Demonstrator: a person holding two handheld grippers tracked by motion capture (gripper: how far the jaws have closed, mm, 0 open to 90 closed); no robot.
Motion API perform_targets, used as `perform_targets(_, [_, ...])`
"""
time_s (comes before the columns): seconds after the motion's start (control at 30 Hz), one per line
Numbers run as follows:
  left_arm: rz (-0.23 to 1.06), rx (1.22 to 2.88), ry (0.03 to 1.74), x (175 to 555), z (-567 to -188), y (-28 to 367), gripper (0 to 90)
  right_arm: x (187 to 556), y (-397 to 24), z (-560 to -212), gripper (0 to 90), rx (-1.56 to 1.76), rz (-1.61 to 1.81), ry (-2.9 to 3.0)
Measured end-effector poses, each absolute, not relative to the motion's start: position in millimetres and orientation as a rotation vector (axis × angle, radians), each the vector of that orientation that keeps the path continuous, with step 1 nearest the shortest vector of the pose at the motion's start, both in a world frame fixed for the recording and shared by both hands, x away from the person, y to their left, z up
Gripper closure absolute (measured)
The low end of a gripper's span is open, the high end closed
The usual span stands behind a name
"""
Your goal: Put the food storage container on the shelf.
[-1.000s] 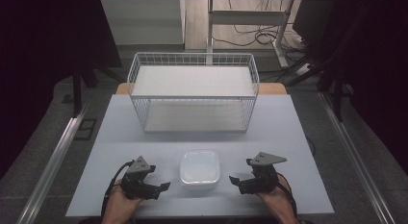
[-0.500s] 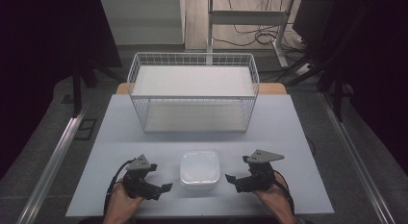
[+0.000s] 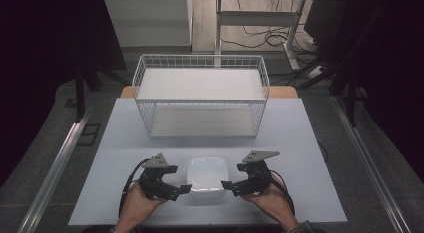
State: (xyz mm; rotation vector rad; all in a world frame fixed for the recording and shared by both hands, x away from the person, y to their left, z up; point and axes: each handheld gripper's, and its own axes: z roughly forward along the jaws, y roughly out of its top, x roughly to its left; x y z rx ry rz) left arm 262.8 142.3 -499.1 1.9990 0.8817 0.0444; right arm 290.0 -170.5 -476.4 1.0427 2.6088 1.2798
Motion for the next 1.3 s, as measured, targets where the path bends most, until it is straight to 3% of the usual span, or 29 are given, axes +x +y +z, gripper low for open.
perform_targets(0.33, [-0.002, 2.004, 0.918, 287, -509, 128, 12.9, 308, -151, -488, 16.7, 1.098, 1.224, 2.671])
perform_targets(0.63, [-0.118, 1.976, 0.993, 282, -509, 128, 22.2, 305, -156, -486, 34.2, 1.197, 1.257, 2.726])
perform_targets(0.7, [-0.154, 1.961, 1.041, 279, -507, 131, 27.7, 301, -159, -483, 42.6, 1.223, 1.256, 2.709])
perform_targets(0.8, [-0.157, 1.952, 1.043, 273, -503, 136, 46.9, 296, -166, -480, 53.8, 1.273, 1.271, 2.685])
perform_targets(0.83, [-0.153, 1.945, 1.041, 270, -502, 138, 46.9, 296, -166, -480, 53.8, 1.273, 1.271, 2.685])
perform_targets(0.87, [-0.146, 1.928, 1.038, 264, -499, 142, 58.2, 293, -173, -479, 61.0, 1.329, 1.315, 2.671])
perform_targets(1.07, [-0.143, 1.884, 1.055, 259, -498, 145, 68.5, 286, -177, -478, 68.3, 1.404, 1.354, 2.636])
perform_targets(1.17, [-0.152, 1.81, 1.062, 258, -500, 150, 76.5, 283, -181, -475, 77.0, 1.417, 1.393, 2.577])
perform_targets(1.3, [-0.15, 1.786, 1.067, 258, -501, 150, 79.8, 280, -181, -476, 78.3, 1.392, 1.395, 2.524])
